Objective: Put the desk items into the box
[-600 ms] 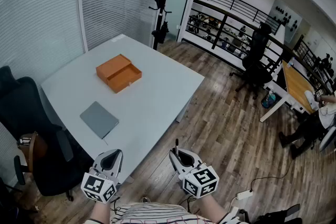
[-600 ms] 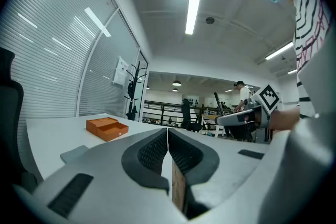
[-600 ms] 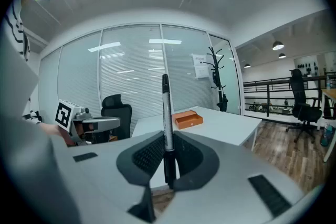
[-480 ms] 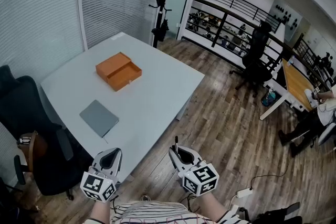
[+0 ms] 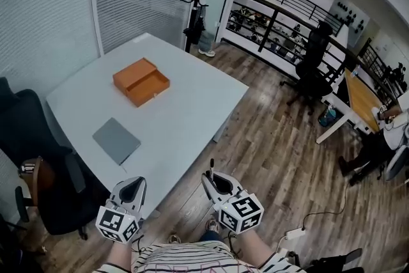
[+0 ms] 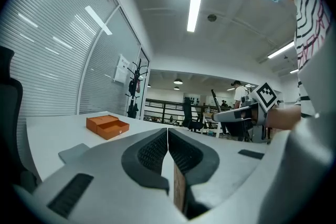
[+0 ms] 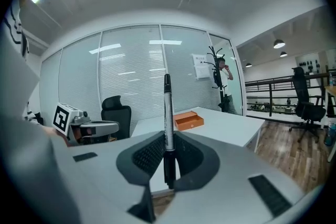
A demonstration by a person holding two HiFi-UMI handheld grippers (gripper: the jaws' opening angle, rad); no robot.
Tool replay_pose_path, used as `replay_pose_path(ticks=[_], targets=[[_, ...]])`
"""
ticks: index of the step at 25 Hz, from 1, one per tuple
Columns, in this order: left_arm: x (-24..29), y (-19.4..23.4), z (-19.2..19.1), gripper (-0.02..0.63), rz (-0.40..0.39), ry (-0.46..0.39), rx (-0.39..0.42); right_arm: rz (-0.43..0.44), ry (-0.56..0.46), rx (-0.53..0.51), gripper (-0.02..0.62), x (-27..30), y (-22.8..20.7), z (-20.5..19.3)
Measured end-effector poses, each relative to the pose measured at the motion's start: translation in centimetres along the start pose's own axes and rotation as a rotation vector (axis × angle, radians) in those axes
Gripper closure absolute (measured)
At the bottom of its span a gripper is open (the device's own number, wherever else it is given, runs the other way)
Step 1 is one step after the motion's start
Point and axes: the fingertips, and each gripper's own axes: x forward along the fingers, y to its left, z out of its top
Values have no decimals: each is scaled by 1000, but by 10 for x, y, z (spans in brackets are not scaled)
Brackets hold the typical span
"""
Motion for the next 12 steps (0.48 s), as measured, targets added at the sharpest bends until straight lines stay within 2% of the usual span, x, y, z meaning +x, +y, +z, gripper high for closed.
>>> replay_pose_path(ticks=[12], targets=[[69,-21,10,580,155,-17,-16,130,24,5,537,25,-89,15]])
